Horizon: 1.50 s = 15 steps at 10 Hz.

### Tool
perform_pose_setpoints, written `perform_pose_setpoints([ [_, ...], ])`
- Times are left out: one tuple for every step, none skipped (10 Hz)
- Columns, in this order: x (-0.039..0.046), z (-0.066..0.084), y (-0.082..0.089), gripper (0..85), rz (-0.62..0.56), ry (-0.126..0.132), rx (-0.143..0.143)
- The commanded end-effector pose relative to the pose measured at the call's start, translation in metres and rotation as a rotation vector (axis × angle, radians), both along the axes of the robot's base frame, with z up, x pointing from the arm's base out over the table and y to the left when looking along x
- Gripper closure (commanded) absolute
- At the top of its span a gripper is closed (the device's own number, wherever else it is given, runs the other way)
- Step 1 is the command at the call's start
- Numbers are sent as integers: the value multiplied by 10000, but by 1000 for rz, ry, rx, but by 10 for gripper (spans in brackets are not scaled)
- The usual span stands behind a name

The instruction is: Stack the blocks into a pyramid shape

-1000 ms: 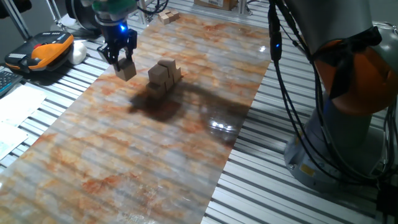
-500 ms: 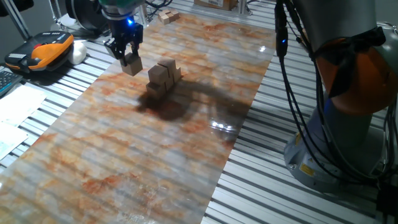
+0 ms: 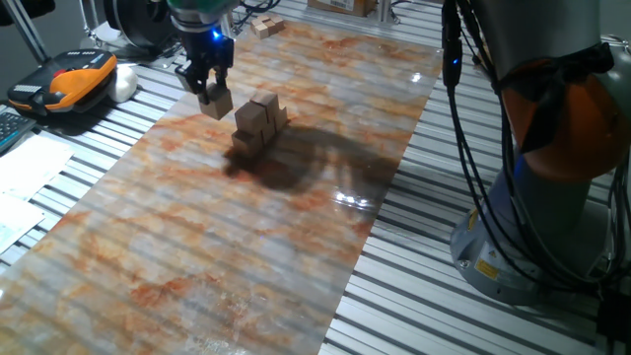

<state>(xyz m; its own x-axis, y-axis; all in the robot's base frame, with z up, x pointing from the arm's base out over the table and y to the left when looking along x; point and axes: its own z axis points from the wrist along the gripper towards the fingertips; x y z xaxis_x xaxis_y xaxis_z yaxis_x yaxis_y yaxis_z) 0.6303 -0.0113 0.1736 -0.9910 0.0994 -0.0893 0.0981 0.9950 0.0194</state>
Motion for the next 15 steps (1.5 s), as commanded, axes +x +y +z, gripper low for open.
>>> perform_pose_setpoints([
  [-11,-20,-46,850,7,-4,5],
  [-21,-38,-92,850,16,-9,9],
  [-25,-51,-117,850,18,-13,16],
  [-24,-44,-110,850,16,-15,15],
  [-29,-36,-117,850,16,-16,14],
  [-28,-25,-129,850,16,-18,17],
  [-24,2,-141,850,16,-18,14],
  [-18,57,-155,850,16,-12,13],
  [-14,141,-159,850,16,1,11],
  [-13,200,-149,850,15,5,1],
  [-17,231,-154,850,16,7,-3],
  [-23,245,-178,850,22,6,-2],
  [-26,256,-198,850,25,6,0],
  [-29,263,-202,850,25,6,-3],
  [-32,263,-204,850,23,7,-8],
])
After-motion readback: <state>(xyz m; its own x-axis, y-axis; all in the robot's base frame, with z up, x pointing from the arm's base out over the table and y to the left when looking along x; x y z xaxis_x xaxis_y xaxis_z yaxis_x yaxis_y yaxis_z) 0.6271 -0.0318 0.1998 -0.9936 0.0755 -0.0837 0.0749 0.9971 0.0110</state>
